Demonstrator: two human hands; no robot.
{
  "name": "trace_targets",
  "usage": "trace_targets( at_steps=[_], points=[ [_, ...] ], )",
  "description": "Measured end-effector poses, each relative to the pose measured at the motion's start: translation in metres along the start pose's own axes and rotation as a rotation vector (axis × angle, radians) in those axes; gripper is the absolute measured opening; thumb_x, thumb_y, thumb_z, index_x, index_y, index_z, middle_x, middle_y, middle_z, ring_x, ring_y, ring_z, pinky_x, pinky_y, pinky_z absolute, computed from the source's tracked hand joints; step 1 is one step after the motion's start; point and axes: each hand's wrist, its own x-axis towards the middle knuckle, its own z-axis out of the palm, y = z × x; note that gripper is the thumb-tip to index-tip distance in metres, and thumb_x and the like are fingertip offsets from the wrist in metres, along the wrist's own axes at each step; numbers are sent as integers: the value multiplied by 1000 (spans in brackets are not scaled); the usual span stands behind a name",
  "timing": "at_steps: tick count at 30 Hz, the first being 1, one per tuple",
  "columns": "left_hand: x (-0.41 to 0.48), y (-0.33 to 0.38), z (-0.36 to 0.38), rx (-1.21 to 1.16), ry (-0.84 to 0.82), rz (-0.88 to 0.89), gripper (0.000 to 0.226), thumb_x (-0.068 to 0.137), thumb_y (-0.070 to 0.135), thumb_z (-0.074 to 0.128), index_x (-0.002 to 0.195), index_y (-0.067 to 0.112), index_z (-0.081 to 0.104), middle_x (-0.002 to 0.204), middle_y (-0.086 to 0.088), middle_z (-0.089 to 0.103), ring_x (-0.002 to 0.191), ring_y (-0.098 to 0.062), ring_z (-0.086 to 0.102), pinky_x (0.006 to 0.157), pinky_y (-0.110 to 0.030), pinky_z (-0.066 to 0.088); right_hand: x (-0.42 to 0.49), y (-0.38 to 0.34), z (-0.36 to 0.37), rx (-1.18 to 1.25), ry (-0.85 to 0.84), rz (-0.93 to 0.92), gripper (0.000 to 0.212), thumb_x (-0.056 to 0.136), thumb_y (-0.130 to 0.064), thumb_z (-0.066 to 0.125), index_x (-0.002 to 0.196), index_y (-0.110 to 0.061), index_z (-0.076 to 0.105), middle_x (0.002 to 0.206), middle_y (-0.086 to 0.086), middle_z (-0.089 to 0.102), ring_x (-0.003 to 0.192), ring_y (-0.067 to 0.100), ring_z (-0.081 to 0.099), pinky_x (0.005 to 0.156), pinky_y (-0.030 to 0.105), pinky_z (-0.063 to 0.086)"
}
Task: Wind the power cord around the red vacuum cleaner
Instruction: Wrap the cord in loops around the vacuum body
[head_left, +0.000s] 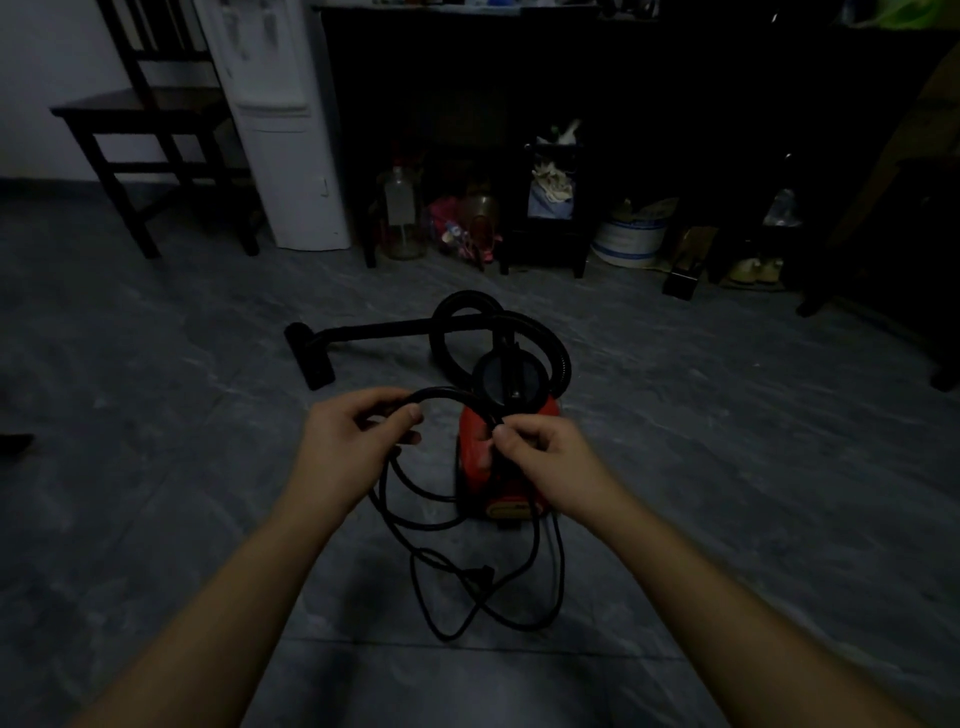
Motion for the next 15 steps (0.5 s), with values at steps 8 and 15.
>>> trace_targets(
  at_steps=[8, 15],
  points=[
    [3, 6, -11, 21, 38, 110, 17, 85, 15, 75, 92, 30, 73, 81, 0, 77, 73, -14, 75, 66, -16, 56, -1, 7, 8, -80, 22, 37, 35, 103, -40, 46, 85, -33, 75, 74, -15, 72, 69, -1, 65, 62, 25, 53],
    [6, 14, -21, -56, 66, 170, 19, 86, 9, 72, 98, 23, 74, 86, -1, 78, 81, -19, 76, 74, -22, 59, 8, 16, 7, 66, 47, 121, 31, 104, -26, 47, 97, -16, 75, 96, 15, 76, 85, 25, 69, 79, 40, 59]
  ],
)
